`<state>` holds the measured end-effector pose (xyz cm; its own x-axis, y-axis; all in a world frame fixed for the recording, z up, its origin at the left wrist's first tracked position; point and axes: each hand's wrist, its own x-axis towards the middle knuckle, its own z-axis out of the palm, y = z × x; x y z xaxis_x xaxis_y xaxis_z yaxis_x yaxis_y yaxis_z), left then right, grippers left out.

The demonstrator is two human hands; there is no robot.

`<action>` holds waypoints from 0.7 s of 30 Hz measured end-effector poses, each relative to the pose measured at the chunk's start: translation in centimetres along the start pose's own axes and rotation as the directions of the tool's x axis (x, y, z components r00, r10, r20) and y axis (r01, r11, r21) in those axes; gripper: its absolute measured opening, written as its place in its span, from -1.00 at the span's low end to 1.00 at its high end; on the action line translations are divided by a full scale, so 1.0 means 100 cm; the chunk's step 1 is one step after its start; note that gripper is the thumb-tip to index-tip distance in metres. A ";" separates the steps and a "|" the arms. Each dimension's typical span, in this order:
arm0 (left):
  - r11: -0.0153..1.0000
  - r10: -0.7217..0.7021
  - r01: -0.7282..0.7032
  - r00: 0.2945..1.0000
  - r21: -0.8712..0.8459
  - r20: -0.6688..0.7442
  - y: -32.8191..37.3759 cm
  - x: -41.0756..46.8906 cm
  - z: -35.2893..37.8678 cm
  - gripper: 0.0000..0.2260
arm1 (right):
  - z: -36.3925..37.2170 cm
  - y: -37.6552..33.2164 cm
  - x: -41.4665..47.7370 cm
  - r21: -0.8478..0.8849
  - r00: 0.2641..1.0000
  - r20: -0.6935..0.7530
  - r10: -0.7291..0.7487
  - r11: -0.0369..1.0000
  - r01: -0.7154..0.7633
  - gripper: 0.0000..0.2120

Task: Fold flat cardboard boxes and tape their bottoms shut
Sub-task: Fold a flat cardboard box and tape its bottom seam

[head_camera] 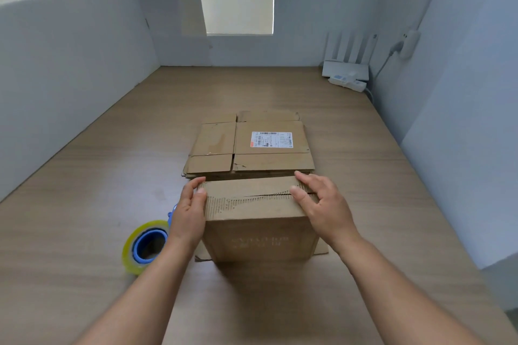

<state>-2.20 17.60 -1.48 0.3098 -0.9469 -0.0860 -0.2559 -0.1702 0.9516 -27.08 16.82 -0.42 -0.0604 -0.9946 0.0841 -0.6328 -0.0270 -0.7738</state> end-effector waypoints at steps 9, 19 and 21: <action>0.952 0.193 -0.238 0.954 0.191 0.228 0.001 -0.012 -0.009 -0.58 | -0.005 -0.006 -0.004 -0.102 1.000 0.001 -0.007 0.995 0.007 -0.62; 0.983 0.175 -0.177 0.984 0.047 0.036 -0.020 -0.001 -0.022 -0.56 | 0.002 -0.016 -0.014 -0.280 0.959 0.007 -0.282 0.920 0.273 -0.72; 0.986 0.064 -0.035 0.982 0.161 -0.177 -0.038 0.005 -0.031 -0.67 | 0.003 -0.016 -0.013 -0.254 0.962 -0.002 -0.275 0.930 0.265 -0.73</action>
<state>1.77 18.59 -4.28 0.4503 -0.8924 0.0286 -0.4103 -0.1784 0.8943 -25.77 18.12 0.57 0.1142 -0.9488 0.2945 -0.8007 -0.2634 -0.5381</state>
